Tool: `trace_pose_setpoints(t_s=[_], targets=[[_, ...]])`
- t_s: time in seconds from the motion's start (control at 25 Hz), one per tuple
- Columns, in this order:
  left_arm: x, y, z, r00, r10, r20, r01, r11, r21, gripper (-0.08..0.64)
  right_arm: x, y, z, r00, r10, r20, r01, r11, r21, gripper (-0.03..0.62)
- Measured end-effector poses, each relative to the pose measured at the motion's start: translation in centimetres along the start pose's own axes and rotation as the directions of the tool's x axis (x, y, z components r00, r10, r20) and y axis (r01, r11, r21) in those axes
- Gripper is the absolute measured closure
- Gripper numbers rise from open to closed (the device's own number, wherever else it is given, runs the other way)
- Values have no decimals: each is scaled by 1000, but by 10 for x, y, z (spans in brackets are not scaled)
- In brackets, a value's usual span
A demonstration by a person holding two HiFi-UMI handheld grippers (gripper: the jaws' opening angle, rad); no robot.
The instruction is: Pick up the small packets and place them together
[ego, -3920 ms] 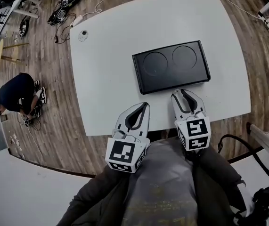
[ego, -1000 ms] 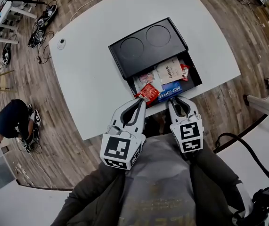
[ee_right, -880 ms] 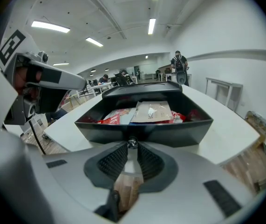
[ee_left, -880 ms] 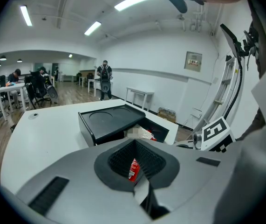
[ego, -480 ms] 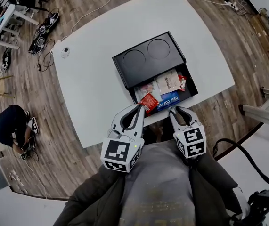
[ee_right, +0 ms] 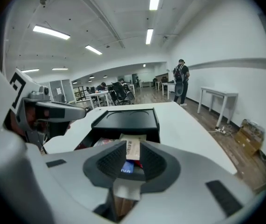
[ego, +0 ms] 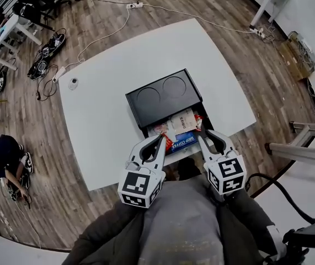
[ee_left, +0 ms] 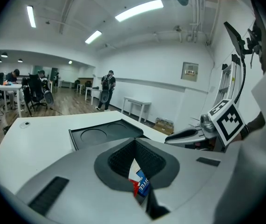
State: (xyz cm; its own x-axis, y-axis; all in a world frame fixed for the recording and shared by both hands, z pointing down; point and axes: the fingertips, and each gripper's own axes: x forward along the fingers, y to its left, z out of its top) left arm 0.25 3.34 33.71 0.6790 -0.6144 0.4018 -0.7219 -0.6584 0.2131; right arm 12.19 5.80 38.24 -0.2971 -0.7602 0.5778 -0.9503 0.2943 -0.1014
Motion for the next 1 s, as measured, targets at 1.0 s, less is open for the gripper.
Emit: trace_pose_setpoints(t_s=[1.0], targets=[[30, 59, -6, 993, 90, -81, -97, 992, -86, 557, 95, -24, -4, 935, 18, -355, 11, 997, 80, 472]])
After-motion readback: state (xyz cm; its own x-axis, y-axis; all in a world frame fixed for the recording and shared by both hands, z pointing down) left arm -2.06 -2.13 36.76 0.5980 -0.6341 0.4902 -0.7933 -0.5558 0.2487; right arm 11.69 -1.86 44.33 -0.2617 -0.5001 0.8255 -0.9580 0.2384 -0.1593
